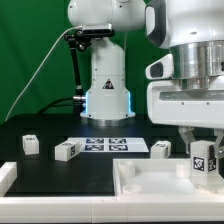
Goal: Assemble one leg
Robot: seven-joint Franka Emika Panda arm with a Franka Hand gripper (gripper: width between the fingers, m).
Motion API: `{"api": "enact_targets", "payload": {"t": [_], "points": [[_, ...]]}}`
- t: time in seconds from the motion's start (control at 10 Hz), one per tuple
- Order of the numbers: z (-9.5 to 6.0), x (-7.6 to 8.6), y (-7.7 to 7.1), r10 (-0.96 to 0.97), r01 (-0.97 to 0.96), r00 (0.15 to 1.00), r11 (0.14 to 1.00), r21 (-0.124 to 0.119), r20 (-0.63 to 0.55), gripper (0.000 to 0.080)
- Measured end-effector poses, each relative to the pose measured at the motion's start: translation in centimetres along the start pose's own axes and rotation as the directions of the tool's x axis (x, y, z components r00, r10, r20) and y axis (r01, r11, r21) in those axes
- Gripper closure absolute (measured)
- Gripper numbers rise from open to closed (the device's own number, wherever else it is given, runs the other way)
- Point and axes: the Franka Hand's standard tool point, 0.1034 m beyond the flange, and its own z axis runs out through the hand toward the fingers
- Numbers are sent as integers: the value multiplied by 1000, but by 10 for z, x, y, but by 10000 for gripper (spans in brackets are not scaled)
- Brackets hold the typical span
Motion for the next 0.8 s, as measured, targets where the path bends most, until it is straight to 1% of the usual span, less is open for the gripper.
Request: {"api": "enact_targets", "payload": {"t": [0.1, 0.2, 0.3, 0.4, 0.5, 0.6, 0.7, 0.8], "points": [[0, 0, 0, 76, -76, 997, 997, 0, 6, 507], [0, 0, 0, 90, -90, 996, 996, -5, 12, 507], [0, 0, 0, 129, -129, 991, 992, -3, 18, 500], [0, 0, 1, 45, -45, 999, 999, -5, 19, 500], [-2, 4, 1, -52, 52, 998, 999, -5, 22, 315], [-3, 5, -1, -85, 86, 996, 996, -4, 23, 204], [-3, 6, -3, -212, 213, 977, 977, -4, 24, 164], [-2, 5, -3, -330, 330, 943, 944, -7, 32, 164]]}}
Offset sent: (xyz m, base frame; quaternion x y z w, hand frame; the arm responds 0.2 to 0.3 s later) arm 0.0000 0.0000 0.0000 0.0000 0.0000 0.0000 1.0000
